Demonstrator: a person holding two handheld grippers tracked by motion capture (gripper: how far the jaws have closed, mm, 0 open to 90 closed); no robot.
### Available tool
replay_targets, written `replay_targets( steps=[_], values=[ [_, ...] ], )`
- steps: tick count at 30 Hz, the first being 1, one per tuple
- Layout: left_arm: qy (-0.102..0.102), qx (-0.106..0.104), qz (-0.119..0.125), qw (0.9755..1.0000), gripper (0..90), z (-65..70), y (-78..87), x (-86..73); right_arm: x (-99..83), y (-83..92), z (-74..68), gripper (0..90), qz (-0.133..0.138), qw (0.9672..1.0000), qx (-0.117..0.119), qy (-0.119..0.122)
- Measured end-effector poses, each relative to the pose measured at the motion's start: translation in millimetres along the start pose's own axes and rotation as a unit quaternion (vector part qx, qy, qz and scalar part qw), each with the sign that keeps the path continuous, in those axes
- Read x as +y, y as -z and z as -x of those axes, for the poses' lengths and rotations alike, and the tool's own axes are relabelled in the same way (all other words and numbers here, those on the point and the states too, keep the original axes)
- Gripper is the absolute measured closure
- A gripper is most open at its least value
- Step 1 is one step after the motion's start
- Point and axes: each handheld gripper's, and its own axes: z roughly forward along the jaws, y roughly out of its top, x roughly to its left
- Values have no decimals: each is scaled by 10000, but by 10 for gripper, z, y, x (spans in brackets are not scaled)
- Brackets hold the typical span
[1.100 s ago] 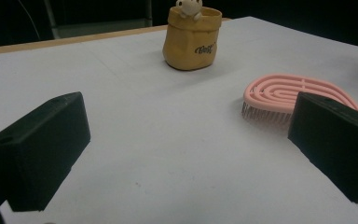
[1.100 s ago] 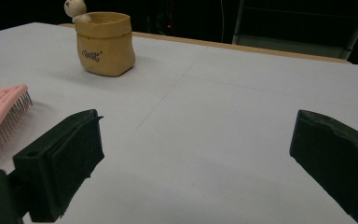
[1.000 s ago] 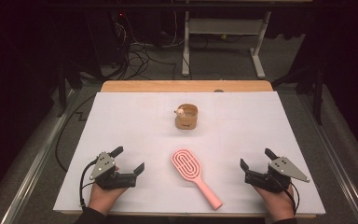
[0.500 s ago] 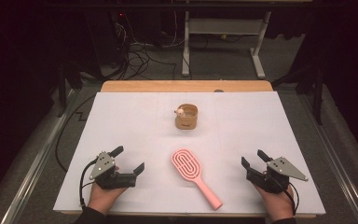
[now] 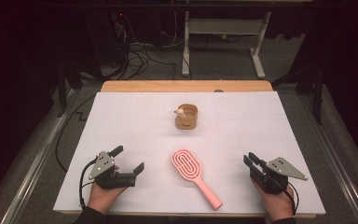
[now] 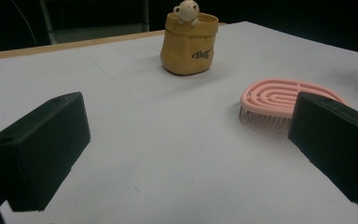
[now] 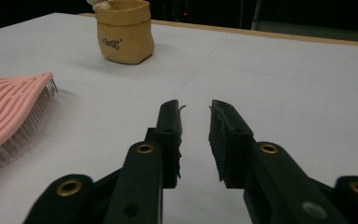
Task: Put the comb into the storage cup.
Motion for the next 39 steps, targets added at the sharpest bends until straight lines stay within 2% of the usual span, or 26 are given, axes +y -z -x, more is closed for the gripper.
replay_targets(
  steps=[5, 11, 16, 23, 30, 31, 32, 36, 39],
  values=[
    [-1, -7, 0, 10000, 0, -1, -3, 0, 4, -3, 8, 897, -79, 9999, 65, -49],
    [5, -4, 11, 10000, 0, -3, -3, -1, 24, -18, -34, 900, -148, 9997, 198, 45],
    [7, -8, 14, 10000, 0, -3, -4, 0, 65, -39, -161, 900, -238, 9977, 612, 196],
    [7, -5, 19, 10000, 0, -10, 0, 1, 136, -43, -393, 900, -266, 9936, 999, 456],
    [5, -7, 17, 10000, 0, -12, -2, -1, 187, -48, -689, 900, -357, 9851, 1513, 732],
    [7, -8, 22, 10000, 0, -11, -1, 0, 189, -58, -789, 900, -436, 9807, 1709, 841],
    [6, -11, 25, 10000, 0, -11, 0, 0, 189, -58, -789, 900, -436, 9807, 1709, 841],
    [4, -10, 33, 10000, 0, -14, 4, 1, 172, -81, -958, 900, -684, 9712, 2033, 1039],
    [5, -16, 45, 10000, 0, -15, 7, 1, 154, -105, -1049, 900, -866, 9652, 2191, 1131]
  ],
)
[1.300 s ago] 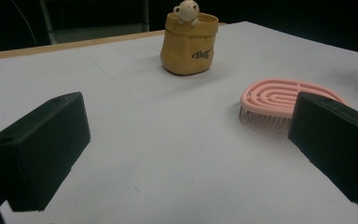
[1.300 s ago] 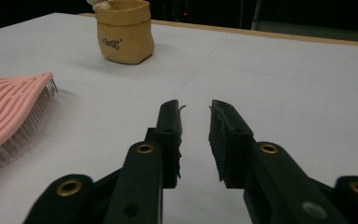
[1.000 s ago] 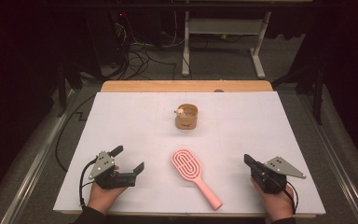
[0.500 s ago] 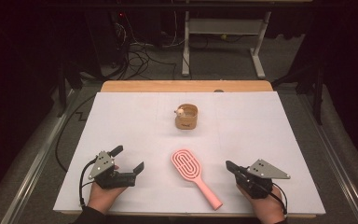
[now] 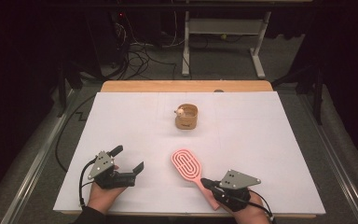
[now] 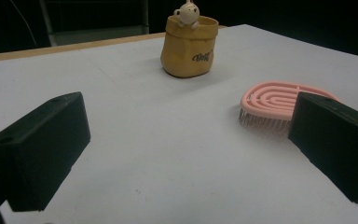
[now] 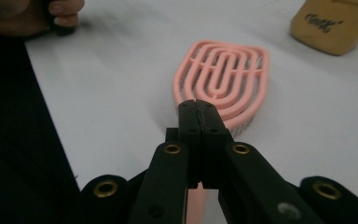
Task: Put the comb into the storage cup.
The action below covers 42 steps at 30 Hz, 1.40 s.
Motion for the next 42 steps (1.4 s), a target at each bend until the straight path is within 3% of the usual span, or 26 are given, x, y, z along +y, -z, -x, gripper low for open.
replay_targets(
  steps=[5, 8, 16, 36, 42],
  values=[
    [18, 5, 16, 10000, 0, -6, 4, -1, 5, -76, -89, 900, -419, 9987, 275, 135],
    [14, 3, 9, 10000, 0, -9, 3, -1, -3, -92, -103, 900, -665, 9972, 272, 188],
    [38, -5, 18, 10000, 0, -10, 2, -1, -15, -71, -65, 900, -806, 9963, 226, 186],
    [78, -8, 35, 10000, 0, -26, 14, -1, -38, -6, 23, 900, -861, 9959, -43, 263],
    [72, -9, 39, 10000, 0, -29, 18, 0, -19, 40, 45, 900, -593, 9981, 51, 148]
  ],
)
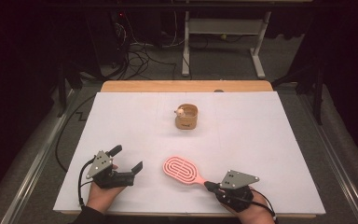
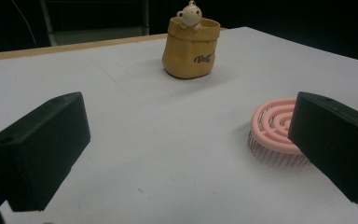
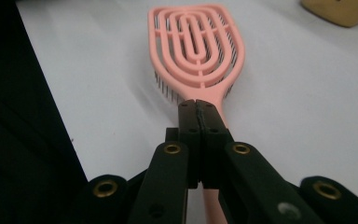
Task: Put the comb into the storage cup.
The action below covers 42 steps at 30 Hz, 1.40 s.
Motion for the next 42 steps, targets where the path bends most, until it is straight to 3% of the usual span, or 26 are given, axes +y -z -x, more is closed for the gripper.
replay_targets(
  steps=[6, 13, 17, 19, 29, 35, 42],
  values=[
    [1, 3, -3, 10000, 0, -3, -1, 0, -18, 100, 102, 895, 421, 9983, -290, -269],
    [0, 5, -27, 10000, 0, -3, -4, 0, -93, 180, 248, 878, 769, 9919, -753, -675],
    [2, -4, -45, 10000, 0, -3, -6, -1, -142, 195, 317, 835, 812, 9887, -913, -872],
    [6, -11, -52, 10000, 0, -3, -7, -1, -164, 198, 348, 800, 830, 9874, -916, -986],
    [-1, -15, -62, 10000, 0, -4, -7, -1, -191, 152, 405, 511, 734, 9880, -783, -1114],
    [-4, -18, -67, 10000, 0, -5, -7, -1, -212, 130, 431, 332, 780, 9867, -793, -1185],
    [-4, -17, -71, 10000, 0, -6, -7, -1, -224, 128, 459, 206, 836, 9851, -789, -1275]
  ],
)
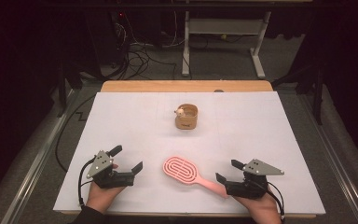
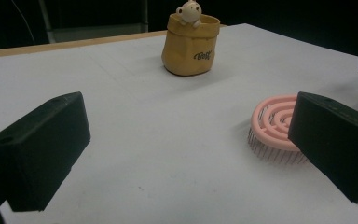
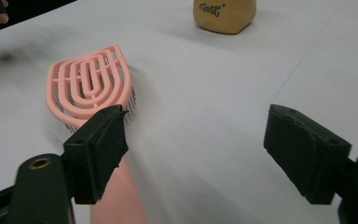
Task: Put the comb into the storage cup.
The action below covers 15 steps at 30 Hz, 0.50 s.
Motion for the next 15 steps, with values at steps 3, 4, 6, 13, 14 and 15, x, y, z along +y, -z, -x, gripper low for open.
replay_targets(
  steps=[3, 4, 6, 13, 14, 15],
  values=[
    [-3, -1, -1, 10000, 0, 1, 0, 0, -3, -9, -1, 173, -7, 10000, 41, 3],
    [-3, -1, -2, 10000, 0, 1, 0, 0, -2, -12, -2, 163, -14, 10000, 49, 9],
    [-2, -3, -5, 10000, 0, 0, 0, 0, 0, -19, -8, 150, -23, 10000, 66, 21],
    [-8, 1, -5, 10000, 0, -1, 0, 0, 9, -27, -15, 26, 2, 10000, -6, -20],
    [-7, 1, -4, 10000, 0, -1, 0, 0, 10, -28, -16, 11, 14, 10000, -5, -22],
    [-7, 2, -4, 10000, 0, -2, 1, 0, 12, -28, -17, 0, 16, 10000, -10, -25]
  ],
)
